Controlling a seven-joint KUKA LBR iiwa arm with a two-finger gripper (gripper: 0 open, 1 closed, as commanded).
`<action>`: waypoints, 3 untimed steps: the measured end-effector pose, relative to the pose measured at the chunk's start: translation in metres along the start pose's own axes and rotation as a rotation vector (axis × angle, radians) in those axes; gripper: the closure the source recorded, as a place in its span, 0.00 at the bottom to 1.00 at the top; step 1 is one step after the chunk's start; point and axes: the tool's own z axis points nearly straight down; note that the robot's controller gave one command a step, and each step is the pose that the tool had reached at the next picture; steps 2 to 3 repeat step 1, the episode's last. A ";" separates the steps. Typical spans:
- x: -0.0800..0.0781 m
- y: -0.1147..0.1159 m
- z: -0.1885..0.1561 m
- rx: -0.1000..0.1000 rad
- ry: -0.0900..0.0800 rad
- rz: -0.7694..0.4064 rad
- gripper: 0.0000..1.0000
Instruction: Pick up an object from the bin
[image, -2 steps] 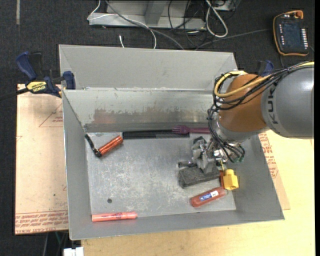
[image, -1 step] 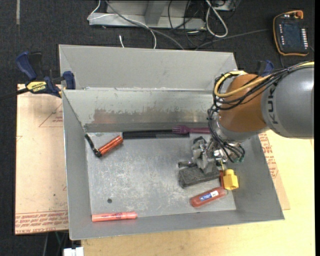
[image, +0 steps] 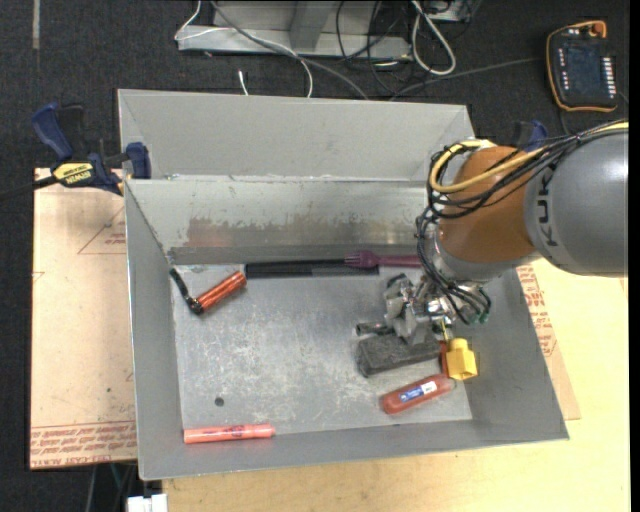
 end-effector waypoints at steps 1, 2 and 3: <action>0.003 0.002 -0.020 -0.005 0.013 -0.001 1.00; 0.003 0.002 -0.020 -0.005 0.013 -0.001 1.00; 0.003 0.002 -0.020 -0.005 0.013 -0.001 1.00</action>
Offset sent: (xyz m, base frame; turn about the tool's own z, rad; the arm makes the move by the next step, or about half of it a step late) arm -0.0024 0.0008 0.0617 -0.0007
